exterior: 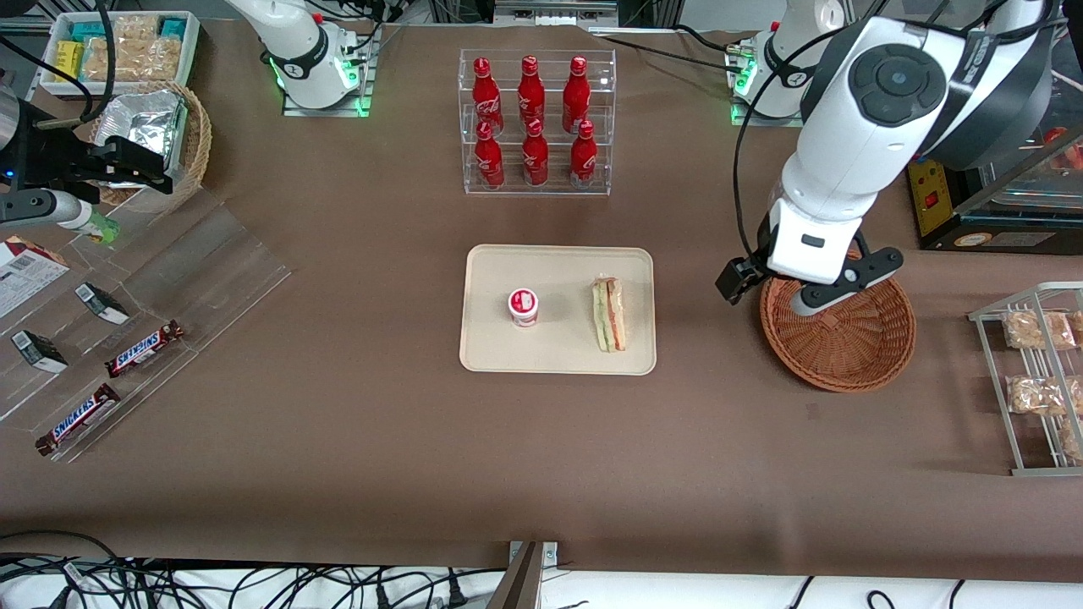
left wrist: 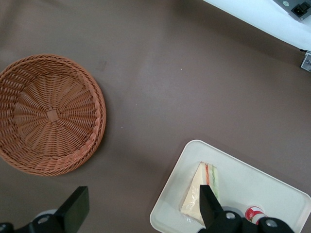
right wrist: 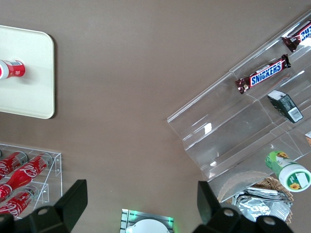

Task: Place sandwich from basket to tray

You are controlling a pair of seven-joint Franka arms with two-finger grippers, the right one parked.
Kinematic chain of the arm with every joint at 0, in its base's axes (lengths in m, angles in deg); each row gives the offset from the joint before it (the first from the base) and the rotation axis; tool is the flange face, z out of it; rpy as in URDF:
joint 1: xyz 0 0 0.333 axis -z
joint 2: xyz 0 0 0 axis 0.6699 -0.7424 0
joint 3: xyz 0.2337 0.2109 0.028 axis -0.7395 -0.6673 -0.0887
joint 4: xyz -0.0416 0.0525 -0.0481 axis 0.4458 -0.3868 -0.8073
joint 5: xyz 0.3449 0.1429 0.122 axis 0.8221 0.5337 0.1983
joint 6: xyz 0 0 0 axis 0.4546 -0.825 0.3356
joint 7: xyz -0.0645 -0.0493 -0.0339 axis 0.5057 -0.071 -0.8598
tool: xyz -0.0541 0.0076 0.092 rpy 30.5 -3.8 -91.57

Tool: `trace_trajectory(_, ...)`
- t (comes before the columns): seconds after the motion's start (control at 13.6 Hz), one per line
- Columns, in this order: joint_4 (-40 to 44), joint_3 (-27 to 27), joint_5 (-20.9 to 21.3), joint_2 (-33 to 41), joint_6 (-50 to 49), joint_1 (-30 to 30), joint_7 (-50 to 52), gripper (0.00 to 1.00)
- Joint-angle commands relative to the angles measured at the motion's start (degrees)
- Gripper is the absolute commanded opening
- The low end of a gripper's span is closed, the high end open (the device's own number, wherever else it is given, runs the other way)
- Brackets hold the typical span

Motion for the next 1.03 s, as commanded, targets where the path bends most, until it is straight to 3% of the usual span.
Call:
trace_trajectory(0.0,-0.30,0.18,-1.68,1.80,-1.33,-1.84,-0.35,1.00)
trace_trajectory(0.22,-0.39,-0.34,-1.78,2.76,-3.86,-3.77,-7.26,1.00)
trace_trajectory(0.66,-0.21,-12.63,-9.32,7.94,-9.14,-3.69,-29.23,1.00)
trace_trajectory(0.96,-0.12,-16.25,-10.65,9.97,-12.04,-3.42,-43.81,1.00)
